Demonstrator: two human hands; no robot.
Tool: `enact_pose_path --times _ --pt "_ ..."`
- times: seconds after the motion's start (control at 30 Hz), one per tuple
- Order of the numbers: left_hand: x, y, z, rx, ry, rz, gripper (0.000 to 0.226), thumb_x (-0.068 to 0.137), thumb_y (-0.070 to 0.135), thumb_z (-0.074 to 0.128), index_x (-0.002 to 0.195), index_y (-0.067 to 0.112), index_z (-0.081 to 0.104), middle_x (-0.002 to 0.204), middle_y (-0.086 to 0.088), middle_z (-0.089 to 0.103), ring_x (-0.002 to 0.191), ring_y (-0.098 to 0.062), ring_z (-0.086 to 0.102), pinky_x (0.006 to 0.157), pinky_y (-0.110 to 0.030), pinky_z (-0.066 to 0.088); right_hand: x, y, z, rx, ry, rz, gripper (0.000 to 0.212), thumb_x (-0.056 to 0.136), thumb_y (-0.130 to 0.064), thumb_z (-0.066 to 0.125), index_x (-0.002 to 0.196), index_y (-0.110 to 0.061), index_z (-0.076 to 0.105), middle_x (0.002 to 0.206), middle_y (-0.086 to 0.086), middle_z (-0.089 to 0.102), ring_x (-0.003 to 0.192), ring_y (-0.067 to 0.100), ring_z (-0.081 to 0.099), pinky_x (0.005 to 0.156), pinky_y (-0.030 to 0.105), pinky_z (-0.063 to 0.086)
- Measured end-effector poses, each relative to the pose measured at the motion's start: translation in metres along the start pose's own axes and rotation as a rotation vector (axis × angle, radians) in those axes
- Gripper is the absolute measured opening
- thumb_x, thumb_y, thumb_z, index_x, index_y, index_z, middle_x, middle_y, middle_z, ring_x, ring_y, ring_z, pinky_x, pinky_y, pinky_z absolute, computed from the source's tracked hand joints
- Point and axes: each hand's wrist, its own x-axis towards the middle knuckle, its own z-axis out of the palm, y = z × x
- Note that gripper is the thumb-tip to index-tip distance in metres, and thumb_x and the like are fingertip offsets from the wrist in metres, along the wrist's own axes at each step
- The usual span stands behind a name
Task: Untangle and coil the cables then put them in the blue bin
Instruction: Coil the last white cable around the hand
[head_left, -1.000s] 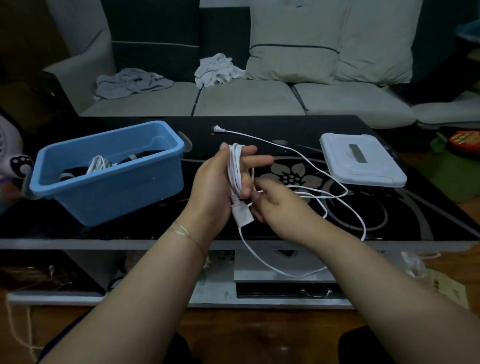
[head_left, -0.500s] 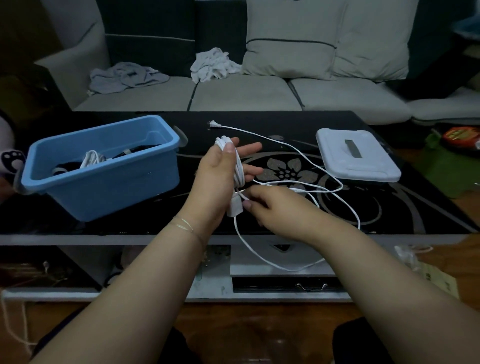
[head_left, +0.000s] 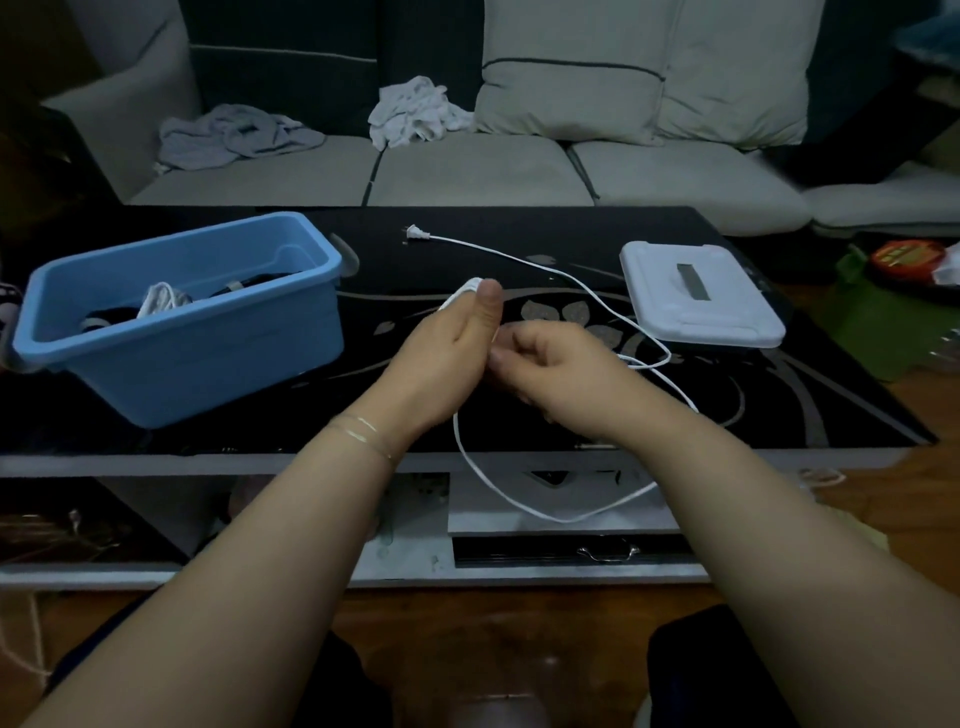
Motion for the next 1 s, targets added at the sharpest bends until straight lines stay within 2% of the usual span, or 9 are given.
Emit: enact_pose_path --times 0.1,0.17,0.27,0.4,0.5,0.6,0.67,0.8,1.0 --pt "-0.006 0.004 0.000 -0.028 -0.122 0.006 0.068 0.091 0.065 0.008 0.077 0.022 0.058 0.068 0.009 0.062 0.060 -0.002 0.062 0.058 -0.012 0.045 -0.002 0.000 -0.010 0.188 -0.094 0.035 0.032 0.101 -0.023 0.043 0.072 -0.020 0.055 0.054 -0.010 0.051 0.046 0.006 0.041 0.047 0.023 0.039" --pt "-0.007 0.006 0.003 -0.062 -0.190 -0.017 0.064 0.088 0.066 0.009 0.068 0.026 0.055 0.058 0.008 0.059 0.054 -0.010 0.062 0.054 -0.015 0.046 -0.001 0.002 -0.016 0.096 -0.081 0.032 0.033 0.102 -0.026 0.042 0.075 -0.017 0.058 0.057 -0.009 0.060 0.049 0.010 0.045 0.050 0.028 0.043" --pt "-0.009 0.008 0.008 -0.027 -0.298 -0.034 0.061 0.084 0.067 0.022 0.075 0.018 0.057 0.056 0.001 0.056 0.049 -0.013 0.059 0.055 -0.025 0.045 0.004 0.010 -0.024 -0.232 0.097 0.028 0.032 0.094 -0.040 0.054 0.071 -0.019 0.061 0.067 -0.006 0.063 0.066 0.017 0.055 0.068 0.038 0.050" --pt "-0.010 0.006 0.011 0.054 -0.314 0.003 0.041 0.095 0.054 0.044 0.101 0.019 0.064 0.047 0.002 0.054 0.040 -0.009 0.054 0.043 -0.017 0.039 0.007 0.018 -0.033 -0.306 0.260 0.072 0.045 0.072 -0.064 0.066 0.063 -0.023 0.050 0.053 -0.014 0.051 0.057 0.009 0.045 0.057 0.031 0.038" --pt "-0.008 0.009 0.010 -0.062 -0.251 -0.057 0.057 0.098 0.055 0.036 0.087 0.005 0.061 0.047 0.005 0.050 0.042 -0.013 0.051 0.044 -0.018 0.038 0.009 0.020 -0.033 -0.194 0.258 0.038 0.037 0.082 -0.055 0.062 0.068 -0.022 0.051 0.057 -0.015 0.053 0.059 0.004 0.047 0.060 0.030 0.040" --pt "-0.007 0.008 0.007 -0.155 -0.220 -0.095 0.054 0.106 0.039 0.027 0.070 0.006 0.051 0.049 0.003 0.052 0.044 -0.016 0.050 0.055 -0.027 0.040 0.009 0.018 -0.030 -0.030 0.243 -0.055 0.027 0.094 -0.037 0.056 0.074 -0.018 0.055 0.061 -0.018 0.055 0.060 -0.005 0.048 0.060 0.016 0.040" --pt "-0.007 0.008 0.004 -0.174 -0.222 -0.104 0.052 0.106 0.034 0.027 0.070 0.006 0.052 0.052 -0.001 0.056 0.043 -0.017 0.051 0.055 -0.026 0.040 0.009 0.018 -0.029 0.022 0.242 -0.087 0.028 0.097 -0.031 0.053 0.077 -0.011 0.055 0.060 -0.016 0.052 0.059 -0.003 0.046 0.059 0.014 0.038" --pt "-0.007 0.011 0.001 -0.240 -0.255 -0.087 0.047 0.106 0.032 0.029 0.073 0.008 0.052 0.054 -0.004 0.060 0.040 -0.016 0.046 0.050 -0.023 0.039 0.008 0.016 -0.024 0.063 0.225 -0.105 0.028 0.099 -0.031 0.049 0.074 -0.017 0.050 0.058 -0.020 0.051 0.056 -0.006 0.047 0.057 0.007 0.035" --pt "-0.010 0.011 -0.004 -0.374 -0.327 -0.108 0.043 0.106 0.031 0.030 0.087 0.003 0.057 0.062 -0.006 0.066 0.036 -0.013 0.039 0.045 -0.023 0.034 0.008 0.012 -0.026 0.142 0.191 -0.115 0.016 0.098 -0.021 0.051 0.092 -0.007 0.055 0.086 0.009 0.062 0.071 0.004 0.056 0.064 0.014 0.045"
